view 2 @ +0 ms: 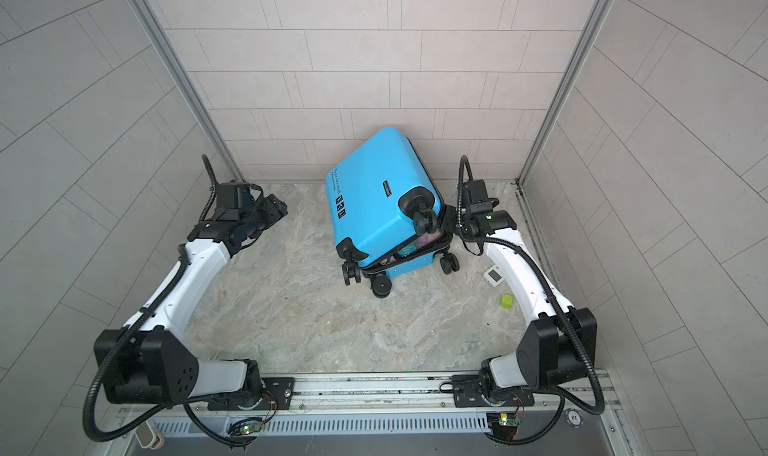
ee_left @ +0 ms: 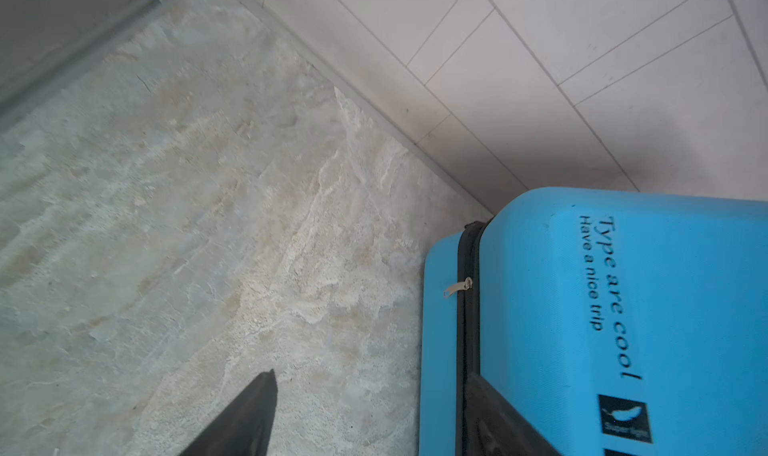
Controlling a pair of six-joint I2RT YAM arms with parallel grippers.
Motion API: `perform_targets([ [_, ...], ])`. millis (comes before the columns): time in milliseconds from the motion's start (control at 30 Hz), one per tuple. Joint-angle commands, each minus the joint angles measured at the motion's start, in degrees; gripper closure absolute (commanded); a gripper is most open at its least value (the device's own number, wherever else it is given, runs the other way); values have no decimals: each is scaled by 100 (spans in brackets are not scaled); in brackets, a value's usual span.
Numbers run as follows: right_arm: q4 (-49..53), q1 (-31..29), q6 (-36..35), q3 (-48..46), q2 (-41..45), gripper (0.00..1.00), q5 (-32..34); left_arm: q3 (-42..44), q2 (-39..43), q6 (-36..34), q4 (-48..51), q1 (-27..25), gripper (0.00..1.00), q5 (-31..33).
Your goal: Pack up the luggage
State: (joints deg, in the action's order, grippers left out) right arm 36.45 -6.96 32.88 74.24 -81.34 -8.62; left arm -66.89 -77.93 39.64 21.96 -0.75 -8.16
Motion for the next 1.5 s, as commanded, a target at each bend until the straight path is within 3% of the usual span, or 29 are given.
perform_targets([
  [0,267,265,-54,278,-185,0,921,213,22,364,-540,-2,24,-229],
  [100,562,337,-164,583,-520,0,1742,326,-11,384,-605,-60,24,-271],
  [233,631,528,-221,784,-986,0,2126,402,-83,417,-622,-150,24,-347],
  [533,975,1214,-77,1137,-1864,0,2032,420,-321,487,-770,-544,25,-361],
  [633,772,1404,16,1042,-1770,0,1504,397,-434,580,-855,-619,25,-506],
  [900,-757,1535,170,553,-998,0,-776,888,-444,1194,-1744,-961,25,-848],
  [1133,-2487,1540,1149,386,-1704,0,-3089,1122,-749,1713,-2533,-1076,25,-1124],
  [1467,-3445,1328,1528,-378,-1809,0,-3405,606,-1884,1947,-3015,-1116,26,-1267],
])
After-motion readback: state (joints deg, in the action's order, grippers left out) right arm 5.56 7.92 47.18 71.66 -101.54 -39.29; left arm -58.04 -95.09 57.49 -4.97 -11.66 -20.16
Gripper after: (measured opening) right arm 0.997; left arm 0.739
